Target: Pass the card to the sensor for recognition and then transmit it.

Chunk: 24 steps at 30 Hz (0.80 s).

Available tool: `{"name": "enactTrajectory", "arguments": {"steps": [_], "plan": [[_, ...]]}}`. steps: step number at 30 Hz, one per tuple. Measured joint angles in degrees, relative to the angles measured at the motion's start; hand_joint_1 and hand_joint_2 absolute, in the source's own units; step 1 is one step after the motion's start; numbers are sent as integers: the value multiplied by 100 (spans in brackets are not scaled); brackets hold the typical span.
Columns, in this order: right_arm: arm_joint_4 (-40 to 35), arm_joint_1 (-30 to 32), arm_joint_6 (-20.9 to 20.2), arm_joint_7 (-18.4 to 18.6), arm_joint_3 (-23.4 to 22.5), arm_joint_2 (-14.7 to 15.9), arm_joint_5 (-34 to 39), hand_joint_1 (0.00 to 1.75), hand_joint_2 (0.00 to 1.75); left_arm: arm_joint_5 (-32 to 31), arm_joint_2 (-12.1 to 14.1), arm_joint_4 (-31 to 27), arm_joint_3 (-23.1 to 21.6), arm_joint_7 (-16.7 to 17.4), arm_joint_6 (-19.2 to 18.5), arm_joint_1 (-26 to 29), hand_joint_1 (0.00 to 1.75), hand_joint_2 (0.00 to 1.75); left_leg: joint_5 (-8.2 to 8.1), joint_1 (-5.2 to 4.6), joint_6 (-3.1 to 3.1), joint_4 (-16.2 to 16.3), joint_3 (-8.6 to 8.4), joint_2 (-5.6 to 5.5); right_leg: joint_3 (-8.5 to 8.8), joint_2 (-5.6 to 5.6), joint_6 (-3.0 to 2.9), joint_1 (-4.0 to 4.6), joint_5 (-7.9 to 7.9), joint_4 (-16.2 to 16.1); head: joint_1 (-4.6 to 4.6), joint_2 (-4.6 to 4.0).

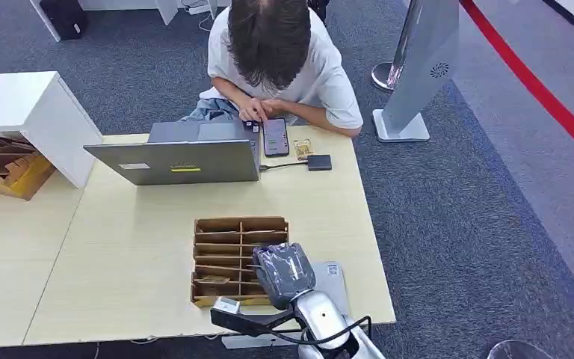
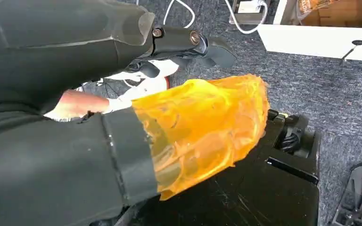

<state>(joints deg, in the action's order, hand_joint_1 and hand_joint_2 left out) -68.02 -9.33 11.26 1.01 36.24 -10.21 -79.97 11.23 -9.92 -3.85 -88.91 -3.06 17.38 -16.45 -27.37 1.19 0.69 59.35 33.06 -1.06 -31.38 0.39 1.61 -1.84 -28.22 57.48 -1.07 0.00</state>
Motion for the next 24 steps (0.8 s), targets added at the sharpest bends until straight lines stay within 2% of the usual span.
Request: {"name": "enactTrajectory", "arguments": {"steps": [1, 6, 18, 24], "plan": [[-2, 1, 43, -7, 0, 0, 6, 175, 175, -2, 0, -4, 0, 0, -2, 0, 0, 0, 0, 0, 0, 0, 0, 0, 0, 0, 0, 0, 0, 0, 0, 0], [-283, 48, 255, -81, 0, 0, 70, 175, 175, 11, 0, -9, 0, 0, 2, 0, 0, 0, 0, 0, 0, 0, 0, 0, -2, 0, 0, 0, 0, 0, 0, 0], [-1261, 242, 417, -247, -7, 35, 284, 175, 175, 94, 2, -9, 0, 0, 44, 2, 0, 0, 0, 0, 0, 0, 1, 0, -2, 0, 0, 0, 0, 0, 0, 0], [-1497, 284, 417, -264, -7, 44, 299, 175, 175, 94, 2, -9, 0, 0, 46, 2, 0, 0, 0, 0, 0, 0, 1, 1, -3, 0, 0, 0, 0, 0, 0, 0]]}}
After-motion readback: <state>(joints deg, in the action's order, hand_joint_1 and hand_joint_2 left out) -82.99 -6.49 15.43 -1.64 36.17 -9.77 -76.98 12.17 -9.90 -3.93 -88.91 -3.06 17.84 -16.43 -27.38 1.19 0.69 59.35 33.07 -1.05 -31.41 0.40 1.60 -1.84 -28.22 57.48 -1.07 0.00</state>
